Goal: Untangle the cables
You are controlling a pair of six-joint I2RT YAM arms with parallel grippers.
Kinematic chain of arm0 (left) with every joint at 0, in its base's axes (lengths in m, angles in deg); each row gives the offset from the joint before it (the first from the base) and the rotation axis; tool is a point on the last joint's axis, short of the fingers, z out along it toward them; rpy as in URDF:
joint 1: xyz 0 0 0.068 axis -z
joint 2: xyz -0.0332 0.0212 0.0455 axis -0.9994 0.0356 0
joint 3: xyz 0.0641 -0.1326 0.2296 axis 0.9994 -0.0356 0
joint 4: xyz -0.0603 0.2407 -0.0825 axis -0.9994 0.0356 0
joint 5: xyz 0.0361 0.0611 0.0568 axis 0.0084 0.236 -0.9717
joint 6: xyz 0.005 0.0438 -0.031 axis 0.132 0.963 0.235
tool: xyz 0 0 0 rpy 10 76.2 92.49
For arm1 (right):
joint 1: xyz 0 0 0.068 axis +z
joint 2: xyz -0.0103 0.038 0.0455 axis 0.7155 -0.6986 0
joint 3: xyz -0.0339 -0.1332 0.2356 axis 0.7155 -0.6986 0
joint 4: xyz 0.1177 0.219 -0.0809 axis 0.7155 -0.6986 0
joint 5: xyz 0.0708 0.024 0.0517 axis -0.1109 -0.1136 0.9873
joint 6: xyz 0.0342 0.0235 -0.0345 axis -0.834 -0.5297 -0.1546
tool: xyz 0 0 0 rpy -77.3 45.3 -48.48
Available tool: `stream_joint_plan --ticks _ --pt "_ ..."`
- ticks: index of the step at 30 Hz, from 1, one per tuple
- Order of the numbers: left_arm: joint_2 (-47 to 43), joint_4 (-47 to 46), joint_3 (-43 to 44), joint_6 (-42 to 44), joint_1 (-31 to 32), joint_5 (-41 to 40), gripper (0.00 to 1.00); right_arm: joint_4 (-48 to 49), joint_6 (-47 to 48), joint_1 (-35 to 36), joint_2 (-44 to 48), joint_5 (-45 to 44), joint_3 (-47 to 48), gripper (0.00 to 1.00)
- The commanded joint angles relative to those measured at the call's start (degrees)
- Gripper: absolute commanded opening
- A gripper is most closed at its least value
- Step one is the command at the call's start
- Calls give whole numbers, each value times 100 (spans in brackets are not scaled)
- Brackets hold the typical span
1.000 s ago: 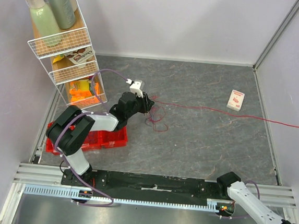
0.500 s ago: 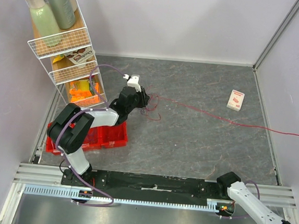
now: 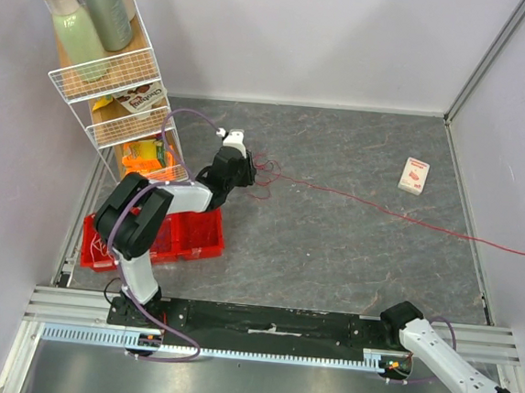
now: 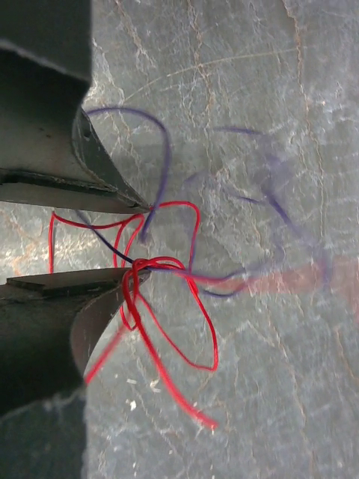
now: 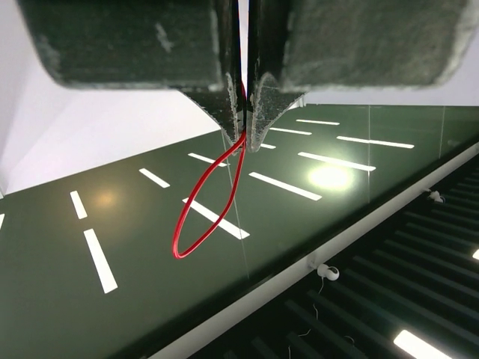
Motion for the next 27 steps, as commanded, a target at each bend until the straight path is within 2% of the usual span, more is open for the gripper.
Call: stream_joint_plan --ticks 1,6,10,15,17,22,25,27 --pt "191 185 430 246 -120 -305 42 216 72 38 172 -33 -95 0" --pt "16 230 527 264 -129 -191 44 138 89 29 155 -139 -306 0" --pt "-282 475 518 299 -129 -375 45 155 -42 29 138 -157 -850 0" --pt "-730 922 509 80 -129 -297 56 -170 -69 29 -126 -375 -1447 0" --pt "-1020 1038 440 -87 -129 97 60 -188 -122 29 -153 -367 -1922 0" --pt "-2144 1038 -175 -544 -129 1425 84 -442 -543 29 -512 -244 -3258 0" --pt "-2803 1178 -483 -712 -120 1865 85 -697 -754 29 -881 -96 -3882 0" --pt "-3191 900 -755 -817 -111 2522 84 -636 -938 29 -1031 316 -4278 0"
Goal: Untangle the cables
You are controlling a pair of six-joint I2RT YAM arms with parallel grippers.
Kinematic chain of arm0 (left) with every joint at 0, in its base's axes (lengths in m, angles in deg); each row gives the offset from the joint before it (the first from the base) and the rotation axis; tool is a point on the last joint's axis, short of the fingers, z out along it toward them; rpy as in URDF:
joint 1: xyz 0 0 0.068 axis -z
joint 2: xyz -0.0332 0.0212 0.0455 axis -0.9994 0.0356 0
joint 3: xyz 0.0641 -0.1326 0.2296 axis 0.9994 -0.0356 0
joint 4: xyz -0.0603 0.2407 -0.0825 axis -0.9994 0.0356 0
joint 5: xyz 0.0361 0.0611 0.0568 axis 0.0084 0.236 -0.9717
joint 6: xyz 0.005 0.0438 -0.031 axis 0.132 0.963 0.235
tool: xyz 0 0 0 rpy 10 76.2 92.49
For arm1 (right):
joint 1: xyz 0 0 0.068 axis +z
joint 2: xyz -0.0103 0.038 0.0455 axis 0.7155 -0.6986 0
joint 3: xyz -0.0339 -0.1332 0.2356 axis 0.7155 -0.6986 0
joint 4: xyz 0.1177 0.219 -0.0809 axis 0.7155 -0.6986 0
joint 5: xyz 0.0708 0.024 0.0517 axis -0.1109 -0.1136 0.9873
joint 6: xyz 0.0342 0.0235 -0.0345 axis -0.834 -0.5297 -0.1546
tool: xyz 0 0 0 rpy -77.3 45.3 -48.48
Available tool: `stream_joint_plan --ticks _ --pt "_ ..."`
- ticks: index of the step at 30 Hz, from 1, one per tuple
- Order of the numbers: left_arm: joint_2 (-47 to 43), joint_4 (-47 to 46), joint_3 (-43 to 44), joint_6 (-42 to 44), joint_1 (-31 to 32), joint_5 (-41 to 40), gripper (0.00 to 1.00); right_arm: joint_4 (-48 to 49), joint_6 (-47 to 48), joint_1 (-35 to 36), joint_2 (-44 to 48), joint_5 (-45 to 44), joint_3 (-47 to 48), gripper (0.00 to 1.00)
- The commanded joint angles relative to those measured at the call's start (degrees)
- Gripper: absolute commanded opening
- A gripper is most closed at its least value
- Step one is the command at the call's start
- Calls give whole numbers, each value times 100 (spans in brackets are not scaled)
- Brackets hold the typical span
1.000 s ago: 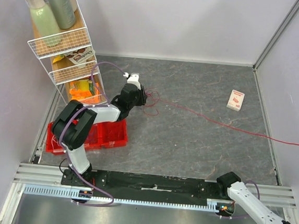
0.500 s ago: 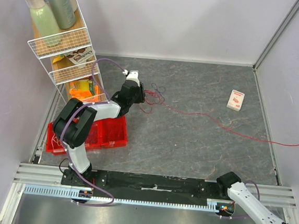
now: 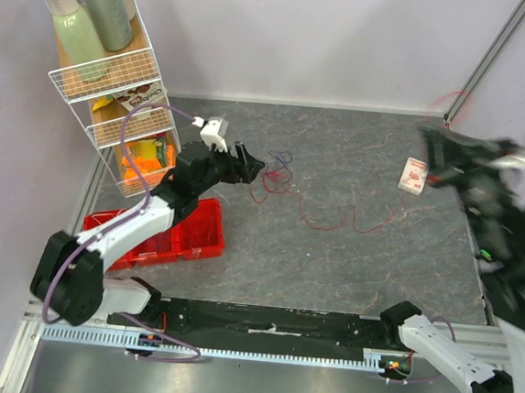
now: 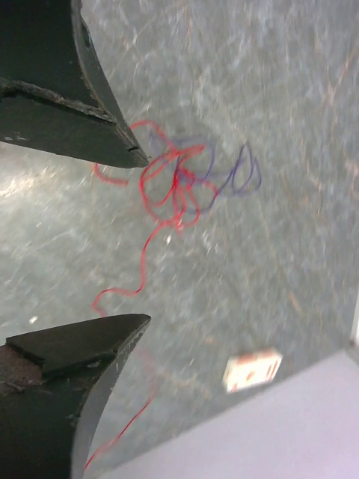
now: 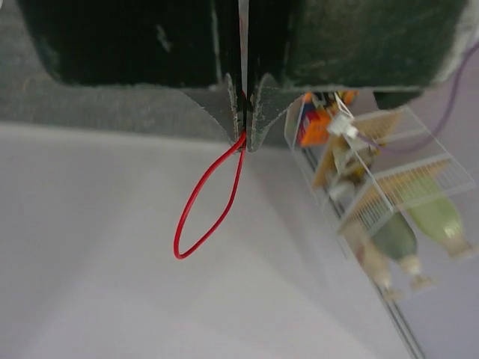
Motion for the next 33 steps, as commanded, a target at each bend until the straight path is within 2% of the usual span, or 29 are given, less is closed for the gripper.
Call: stream_joint_plan --ticks 1,3,4,8,11,12,13,15,16,17,19,23,27,33 --pt "-779 -548 -561 -474 70 1636 83 -256 -521 20 -489 765 -806 0" --pt "-876 -1592 -869 -536 315 2411 82 60 -723 20 -490 1186 -1132 0" --pt "-911 -1989 -1009 -458 534 2500 82 209 -829 20 -507 1346 -1203 0" --pt "-720 -3458 -1301 551 1694 1606 85 439 -1163 20 -560 1874 -1168 0" --pt "-167 -3934 -1135 983 1986 1131 85 457 -1365 20 -551 2086 -1019 0" --pt "-17 -3787 -986 1150 1995 878 85 457 -1401 20 -543 2130 -958 0" --pt "115 -3255 -837 1108 1995 406 84 422 -1427 20 -534 2147 -870 0" --pt "239 -1667 -285 348 1882 -1008 74 317 -1419 20 -490 2104 -694 0" --pt "344 -971 67 -31 1742 -936 74 264 -1401 20 -455 2078 -641 0" --pt "423 -695 201 -313 1627 -709 76 229 -1384 29 -420 2043 -597 0" --pt "512 -578 220 -998 1609 -645 80 202 -1331 20 -332 1955 -579 0" --pt "941 27 578 -2265 1609 -969 80 176 -1199 20 -174 1779 -588 0" --pt "1627 801 1212 -2505 1652 -1067 74 97 -1146 20 -94 1708 -588 0" --pt "2313 1188 1397 -2540 1793 -1629 74 0 -1058 20 2 1673 -614 0"
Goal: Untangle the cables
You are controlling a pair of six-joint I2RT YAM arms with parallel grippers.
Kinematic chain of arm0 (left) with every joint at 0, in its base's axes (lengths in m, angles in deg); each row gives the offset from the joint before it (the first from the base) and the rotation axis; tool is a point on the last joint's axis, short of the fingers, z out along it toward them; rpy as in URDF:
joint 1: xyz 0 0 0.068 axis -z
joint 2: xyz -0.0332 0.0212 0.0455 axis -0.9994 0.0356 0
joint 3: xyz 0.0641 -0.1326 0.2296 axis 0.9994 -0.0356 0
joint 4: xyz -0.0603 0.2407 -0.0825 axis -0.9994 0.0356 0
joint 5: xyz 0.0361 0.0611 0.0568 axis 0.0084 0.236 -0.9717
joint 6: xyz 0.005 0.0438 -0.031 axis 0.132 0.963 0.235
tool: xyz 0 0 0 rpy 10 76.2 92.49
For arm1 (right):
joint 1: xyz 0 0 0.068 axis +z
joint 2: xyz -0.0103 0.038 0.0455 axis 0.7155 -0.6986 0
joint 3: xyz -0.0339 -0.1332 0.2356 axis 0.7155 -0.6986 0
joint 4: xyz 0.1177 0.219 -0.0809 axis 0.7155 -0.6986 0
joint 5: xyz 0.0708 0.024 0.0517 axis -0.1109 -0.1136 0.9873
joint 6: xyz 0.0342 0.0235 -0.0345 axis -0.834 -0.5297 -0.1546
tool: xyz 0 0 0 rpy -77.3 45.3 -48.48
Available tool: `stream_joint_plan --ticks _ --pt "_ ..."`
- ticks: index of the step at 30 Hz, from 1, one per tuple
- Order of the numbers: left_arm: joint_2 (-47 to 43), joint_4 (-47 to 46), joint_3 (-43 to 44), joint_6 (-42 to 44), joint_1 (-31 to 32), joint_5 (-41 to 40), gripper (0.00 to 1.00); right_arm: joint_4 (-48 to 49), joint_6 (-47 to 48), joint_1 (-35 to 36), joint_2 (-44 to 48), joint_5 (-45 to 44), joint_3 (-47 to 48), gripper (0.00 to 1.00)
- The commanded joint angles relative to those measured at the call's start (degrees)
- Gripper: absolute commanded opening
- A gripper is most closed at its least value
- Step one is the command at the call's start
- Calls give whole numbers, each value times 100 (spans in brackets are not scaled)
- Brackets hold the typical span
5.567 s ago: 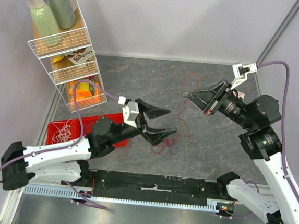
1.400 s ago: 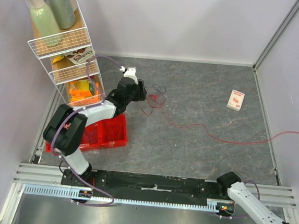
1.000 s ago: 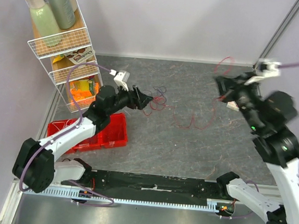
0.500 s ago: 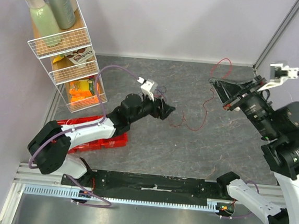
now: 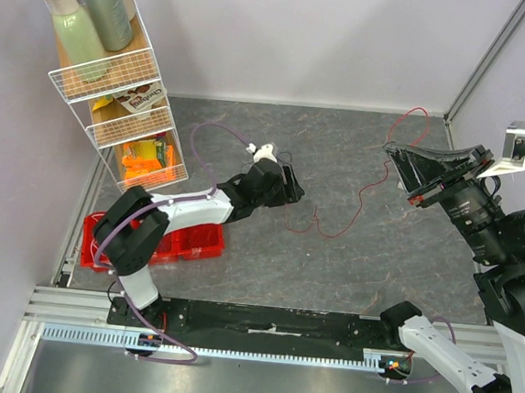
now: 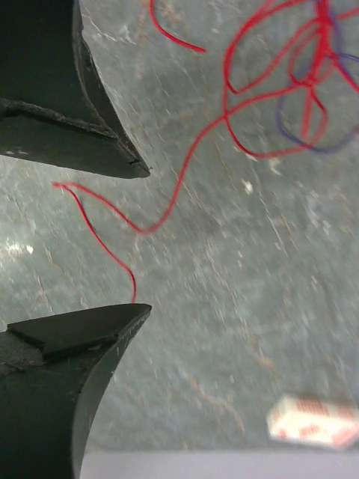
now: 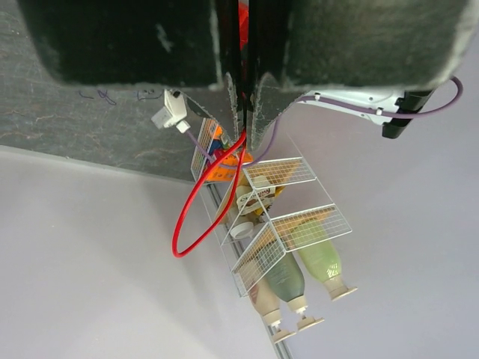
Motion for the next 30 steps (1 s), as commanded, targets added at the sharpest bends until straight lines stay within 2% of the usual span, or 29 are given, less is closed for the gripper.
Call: stream_joint_plan --ticks 1,5,6,7,8,12,13,15,17,20,22,25,29,30 --pt "429 514 285 -296 71 -515 74 -94 146 18 120 -73 92 0" --pt "597 514 241 -120 123 -594 73 -182 243 18 182 -135 22 0" --pt "632 418 232 -32 132 -516 70 -173 251 18 208 -152 -14 0" --pt "659 313 215 47 141 -384 62 -191 260 18 226 -178 -49 0" --pt "676 155 189 126 141 -296 58 -182 269 27 252 -187 -93 0" --pt "650 -1118 162 1047 141 3 52 -208 234 18 349 -214 -286 0" --pt "667 -1199 249 1302 133 39 49 -208 217 18 375 -231 -321 0" --pt "668 -1165 565 1707 97 118 35 -261 181 18 437 -240 -356 0" --pt "624 -1095 898 2146 45 371 15 -296 190 18 516 -319 -400 0" --pt "352 -674 1723 2823 27 618 2 -419 234 18 595 -469 -401 0" --pt "-60 -393 2251 3079 36 907 2 -454 243 18 639 -504 -374 0" --pt "-701 -338 2981 3150 62 1856 2 -524 278 18 700 -592 -330 0" --pt "-906 -59 3414 2941 -25 1814 2 -542 322 18 780 -715 -374 0" --pt "-784 203 3449 2626 -165 1832 2 -542 322 18 797 -732 -392 0"
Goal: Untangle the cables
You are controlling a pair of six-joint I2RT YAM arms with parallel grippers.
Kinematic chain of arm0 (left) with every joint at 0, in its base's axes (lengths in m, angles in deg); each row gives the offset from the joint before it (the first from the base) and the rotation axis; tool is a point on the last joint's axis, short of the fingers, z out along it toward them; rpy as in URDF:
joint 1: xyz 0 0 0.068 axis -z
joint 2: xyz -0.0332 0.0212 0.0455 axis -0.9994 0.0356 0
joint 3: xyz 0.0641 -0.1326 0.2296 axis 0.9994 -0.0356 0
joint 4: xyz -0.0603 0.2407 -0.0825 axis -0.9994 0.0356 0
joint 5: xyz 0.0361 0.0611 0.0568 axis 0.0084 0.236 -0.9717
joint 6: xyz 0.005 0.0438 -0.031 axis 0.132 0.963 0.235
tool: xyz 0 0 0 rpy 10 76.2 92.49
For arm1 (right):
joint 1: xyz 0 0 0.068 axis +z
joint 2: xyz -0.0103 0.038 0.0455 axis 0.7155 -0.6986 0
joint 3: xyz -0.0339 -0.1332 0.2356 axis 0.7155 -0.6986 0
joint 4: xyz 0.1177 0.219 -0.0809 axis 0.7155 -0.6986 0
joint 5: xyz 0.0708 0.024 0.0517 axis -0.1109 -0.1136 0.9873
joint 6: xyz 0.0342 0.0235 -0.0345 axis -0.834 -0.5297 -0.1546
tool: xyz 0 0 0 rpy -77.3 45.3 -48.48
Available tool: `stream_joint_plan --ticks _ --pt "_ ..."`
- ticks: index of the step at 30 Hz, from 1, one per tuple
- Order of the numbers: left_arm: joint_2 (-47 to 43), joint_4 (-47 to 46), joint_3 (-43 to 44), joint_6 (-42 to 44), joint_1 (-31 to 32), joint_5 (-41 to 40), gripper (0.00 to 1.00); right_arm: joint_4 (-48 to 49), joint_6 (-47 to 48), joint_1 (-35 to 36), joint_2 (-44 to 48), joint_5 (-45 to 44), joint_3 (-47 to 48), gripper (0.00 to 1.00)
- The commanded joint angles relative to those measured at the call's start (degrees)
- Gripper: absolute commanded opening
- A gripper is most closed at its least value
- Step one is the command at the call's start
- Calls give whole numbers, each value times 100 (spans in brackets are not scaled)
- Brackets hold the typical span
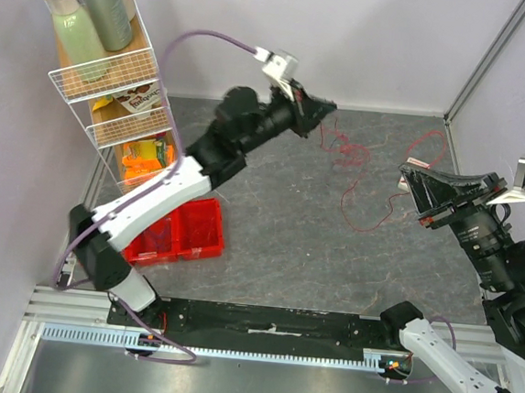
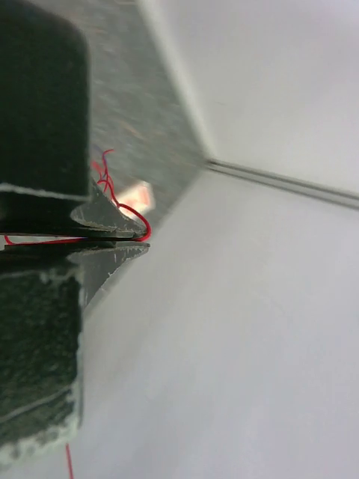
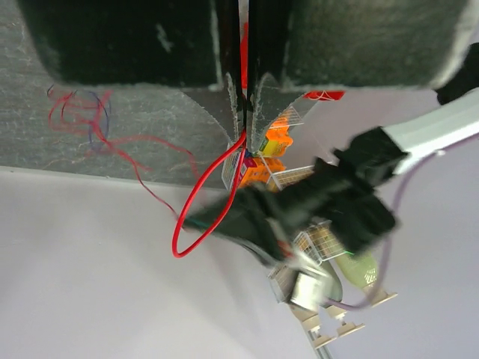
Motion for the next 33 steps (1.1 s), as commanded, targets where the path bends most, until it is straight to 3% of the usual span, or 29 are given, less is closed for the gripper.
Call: stream_joint_plan --ticks 1,4,6,9,13,15,19,25,27,31,33 --pt "-19 648 585 -522 -436 668 2 -33 95 20 102 -203 21 0" --pt "1194 1835 1559 -1727 -1043 2650 2 -103 86 20 146 -204 30 0" --pt "1478 1882 1878 -1933 -1028 3244 2 -199 94 20 181 -256 82 0" --pt "1242 1409 1729 -1845 -834 2991 2 -384 130 20 199 -318 153 0" --pt "1031 1363 2150 -1600 -659 3271 2 -648 42 20 269 -318 -153 0" --pt "794 1451 2178 -1179 -492 3132 2 -736 -177 20 400 -318 -670 0" --pt "451 1881 2108 -660 -421 2825 2 -789 -669 20 778 76 -2260 10" --pt "37 1804 1967 -518 -421 2858 2 53 -1338 20 982 1236 -4196 1" --pt "-7 1794 2019 -431 -421 2990 2 178 -1225 20 780 1501 -4347 13" --pt "19 2381 2300 -18 -430 2991 2 -864 -277 20 209 1126 -3664 71" --pt "-7 2680 2292 176 -456 2938 2 -1393 110 20 7 547 -3180 78"
